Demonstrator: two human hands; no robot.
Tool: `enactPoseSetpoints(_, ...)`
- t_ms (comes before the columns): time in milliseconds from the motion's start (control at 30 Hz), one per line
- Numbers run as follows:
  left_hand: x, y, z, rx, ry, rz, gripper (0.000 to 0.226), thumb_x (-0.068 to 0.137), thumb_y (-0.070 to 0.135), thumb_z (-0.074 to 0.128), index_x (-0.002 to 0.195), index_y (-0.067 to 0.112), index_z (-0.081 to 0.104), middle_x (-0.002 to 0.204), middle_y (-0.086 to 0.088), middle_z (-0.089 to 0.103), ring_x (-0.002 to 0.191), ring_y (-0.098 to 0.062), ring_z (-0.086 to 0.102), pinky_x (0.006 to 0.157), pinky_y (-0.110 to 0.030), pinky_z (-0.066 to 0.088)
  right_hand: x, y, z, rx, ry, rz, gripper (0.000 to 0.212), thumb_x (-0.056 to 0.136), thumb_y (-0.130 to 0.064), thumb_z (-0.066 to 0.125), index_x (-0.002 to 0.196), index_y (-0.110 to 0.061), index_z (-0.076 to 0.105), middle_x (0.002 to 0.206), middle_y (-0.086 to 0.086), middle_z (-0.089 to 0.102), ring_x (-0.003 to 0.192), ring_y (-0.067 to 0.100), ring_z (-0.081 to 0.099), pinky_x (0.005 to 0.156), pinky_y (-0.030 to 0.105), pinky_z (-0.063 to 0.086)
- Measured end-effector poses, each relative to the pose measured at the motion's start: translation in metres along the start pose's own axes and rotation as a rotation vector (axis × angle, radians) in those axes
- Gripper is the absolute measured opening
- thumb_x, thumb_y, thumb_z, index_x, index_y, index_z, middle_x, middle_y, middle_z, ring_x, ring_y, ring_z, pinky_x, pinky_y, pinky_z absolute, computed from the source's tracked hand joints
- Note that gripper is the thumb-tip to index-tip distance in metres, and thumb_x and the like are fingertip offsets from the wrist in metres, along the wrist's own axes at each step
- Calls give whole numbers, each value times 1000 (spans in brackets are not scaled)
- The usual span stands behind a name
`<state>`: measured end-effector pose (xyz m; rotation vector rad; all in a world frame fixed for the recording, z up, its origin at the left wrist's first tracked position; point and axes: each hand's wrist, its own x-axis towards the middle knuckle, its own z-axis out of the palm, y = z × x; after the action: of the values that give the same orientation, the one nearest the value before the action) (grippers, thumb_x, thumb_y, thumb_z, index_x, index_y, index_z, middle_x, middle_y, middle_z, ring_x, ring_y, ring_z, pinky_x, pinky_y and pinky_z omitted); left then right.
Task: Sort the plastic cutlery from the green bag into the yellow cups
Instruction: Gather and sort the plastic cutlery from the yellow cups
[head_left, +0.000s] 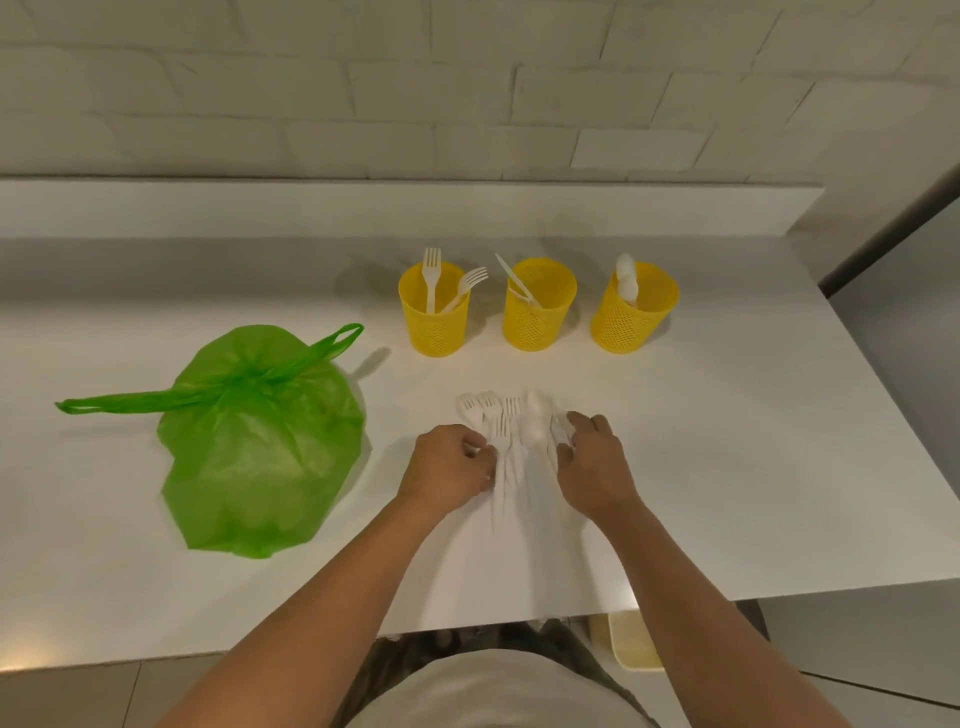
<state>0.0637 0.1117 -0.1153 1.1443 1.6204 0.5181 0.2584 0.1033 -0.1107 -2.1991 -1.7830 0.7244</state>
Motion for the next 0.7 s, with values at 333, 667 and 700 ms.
enactPoseSetpoints(333, 1, 12, 2, -236, -267, -77, 23, 97, 3, 48, 107, 8, 69, 86, -15, 76, 69, -28, 71, 66, -36, 59, -8, -24, 12, -212, -103, 40, 100, 70, -69, 74, 137, -5, 37, 127, 8, 35, 119, 29, 40, 93, 41, 47)
enactPoseSetpoints(667, 37, 19, -19, 400, 48, 162, 95, 70, 65, 81, 147, 24, 42, 132, -4, 47, 116, -23, 58, 99, -42, 51, -3, -6, 0, -266, -167, 11, 93, 70, -67, 79, 132, -10, 39, 123, 8, 31, 101, 27, 37, 94, 44, 51)
enactPoseSetpoints(700, 38, 22, -14, 464, 27, 177, 101, 68, 69, 80, 149, 23, 40, 135, -4, 44, 120, -24, 57, 99, -42, 51, -1, -4, -2, -246, -172, 6, 93, 70, -67, 79, 134, -12, 39, 122, 8, 30, 99, 26, 35, 94, 44, 51)
